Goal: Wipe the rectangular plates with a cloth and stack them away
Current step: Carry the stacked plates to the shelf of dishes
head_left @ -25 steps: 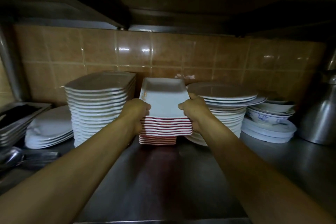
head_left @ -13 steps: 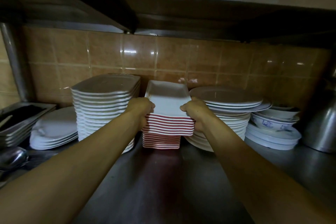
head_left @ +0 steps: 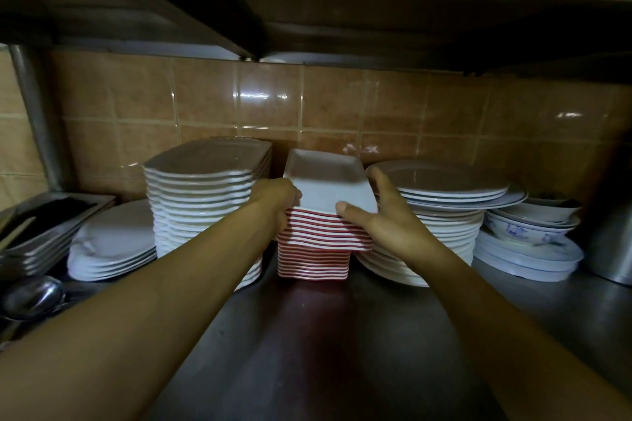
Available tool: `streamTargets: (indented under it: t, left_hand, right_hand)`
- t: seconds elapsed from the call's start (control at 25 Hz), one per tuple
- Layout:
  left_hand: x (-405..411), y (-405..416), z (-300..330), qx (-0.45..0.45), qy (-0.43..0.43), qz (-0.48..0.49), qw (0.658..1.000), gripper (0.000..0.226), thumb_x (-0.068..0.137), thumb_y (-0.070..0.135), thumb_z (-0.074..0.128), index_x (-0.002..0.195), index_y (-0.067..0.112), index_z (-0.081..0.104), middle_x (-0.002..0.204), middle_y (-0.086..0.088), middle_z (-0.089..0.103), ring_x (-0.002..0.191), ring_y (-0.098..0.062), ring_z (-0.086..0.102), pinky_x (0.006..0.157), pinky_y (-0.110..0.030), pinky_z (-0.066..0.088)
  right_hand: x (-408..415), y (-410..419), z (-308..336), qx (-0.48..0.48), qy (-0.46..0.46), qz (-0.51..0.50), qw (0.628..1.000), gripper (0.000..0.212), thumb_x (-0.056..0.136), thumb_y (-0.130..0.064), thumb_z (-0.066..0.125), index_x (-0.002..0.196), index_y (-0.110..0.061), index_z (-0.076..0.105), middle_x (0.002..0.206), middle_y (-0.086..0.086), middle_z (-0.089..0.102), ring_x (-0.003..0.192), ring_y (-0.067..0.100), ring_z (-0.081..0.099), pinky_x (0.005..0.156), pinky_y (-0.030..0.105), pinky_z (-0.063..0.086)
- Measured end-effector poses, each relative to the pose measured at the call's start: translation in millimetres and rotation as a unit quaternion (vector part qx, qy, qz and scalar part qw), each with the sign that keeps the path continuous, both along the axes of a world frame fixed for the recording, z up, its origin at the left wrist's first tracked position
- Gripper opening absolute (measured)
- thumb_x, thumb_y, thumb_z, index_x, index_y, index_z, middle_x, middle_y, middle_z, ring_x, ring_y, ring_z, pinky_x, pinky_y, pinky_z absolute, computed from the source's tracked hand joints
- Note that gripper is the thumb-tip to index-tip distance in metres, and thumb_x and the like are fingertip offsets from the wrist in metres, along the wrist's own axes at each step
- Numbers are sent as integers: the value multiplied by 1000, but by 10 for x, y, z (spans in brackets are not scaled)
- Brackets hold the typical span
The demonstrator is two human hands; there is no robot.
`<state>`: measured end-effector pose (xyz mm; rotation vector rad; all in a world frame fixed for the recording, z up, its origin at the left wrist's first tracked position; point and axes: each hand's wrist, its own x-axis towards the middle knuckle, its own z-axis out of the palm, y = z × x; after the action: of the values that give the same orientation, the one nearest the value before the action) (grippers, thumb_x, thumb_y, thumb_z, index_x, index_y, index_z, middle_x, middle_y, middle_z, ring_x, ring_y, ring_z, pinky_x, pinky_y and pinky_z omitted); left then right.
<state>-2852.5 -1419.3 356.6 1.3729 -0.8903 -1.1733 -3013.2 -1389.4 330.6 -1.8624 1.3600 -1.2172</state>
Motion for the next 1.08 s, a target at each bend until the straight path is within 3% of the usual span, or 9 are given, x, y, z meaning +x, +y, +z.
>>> streamTargets:
  t: [0.12,0.2,0.4,0.6,0.72,0.84,0.92,1.0,1.08]
  left_hand:
    - [17,-42,-1,3,-5,1,1000,20,89,-4,50,69,1,51,68,-11,51,56,-22,47,52,-32,39]
    - [15,-60,-6,10,-8,1,1000,13,89,-2,51,78,-3,57,73,-13,55,63,-25,52,56,-33,42]
    - [20,-55,6,17,-16,-12,1000,14,90,1,51,101,-3,60,76,-12,57,63,-24,54,54,-32,43]
    - [35,24,80,36,-7,-35,999,10,92,6,51,97,3,59,90,-13,61,69,-26,56,64,-34,45]
    - [74,138,113,41,-15,-95,995,17,94,27,52,91,13,60,93,-6,60,78,-23,56,66,-33,44]
    - [160,263,-15,-74,-128,-116,982,48,79,46,68,117,19,54,105,5,61,90,-12,57,67,-30,44]
    - [256,297,-142,-217,-288,-104,927,96,63,42,82,142,20,31,132,7,48,116,-10,49,89,-32,46]
    - [327,298,-225,-274,-526,-67,802,122,54,40,87,149,23,11,154,-1,17,139,-18,21,109,-41,32]
    - [325,298,-279,-298,-684,-12,665,118,55,40,84,148,24,14,156,-2,9,143,-21,9,109,-44,27]
  right_hand:
    - [-17,147,-177,-201,313,-77,925,111,62,-55,76,148,-33,9,154,0,14,141,23,9,112,40,17]
    - [36,161,-317,-292,411,-116,856,119,51,-53,83,148,-25,20,151,14,26,139,33,23,111,48,23]
    - [94,-35,-449,-386,419,-168,804,101,40,-27,93,131,-10,53,114,20,62,105,36,61,86,46,50]
    - [105,-88,-452,-426,388,-175,798,79,42,-13,89,116,-6,63,95,15,64,85,31,64,73,36,53]
    - [119,-53,-402,-416,379,-187,805,77,38,-13,88,111,-7,64,89,13,62,80,30,63,67,33,52]
    - [120,-40,-342,-389,370,-184,823,76,38,-11,87,109,-7,63,91,14,60,82,32,62,65,35,52]
    - [113,-48,-313,-379,371,-178,829,74,39,-11,86,109,-7,62,91,14,59,83,33,61,64,35,52]
    - [107,-59,-286,-377,372,-177,829,75,38,-13,86,109,-7,62,91,13,59,83,32,61,62,34,51]
    - [112,-83,-269,-375,374,-175,830,77,37,-15,87,109,-8,61,91,12,59,83,31,61,61,32,51]
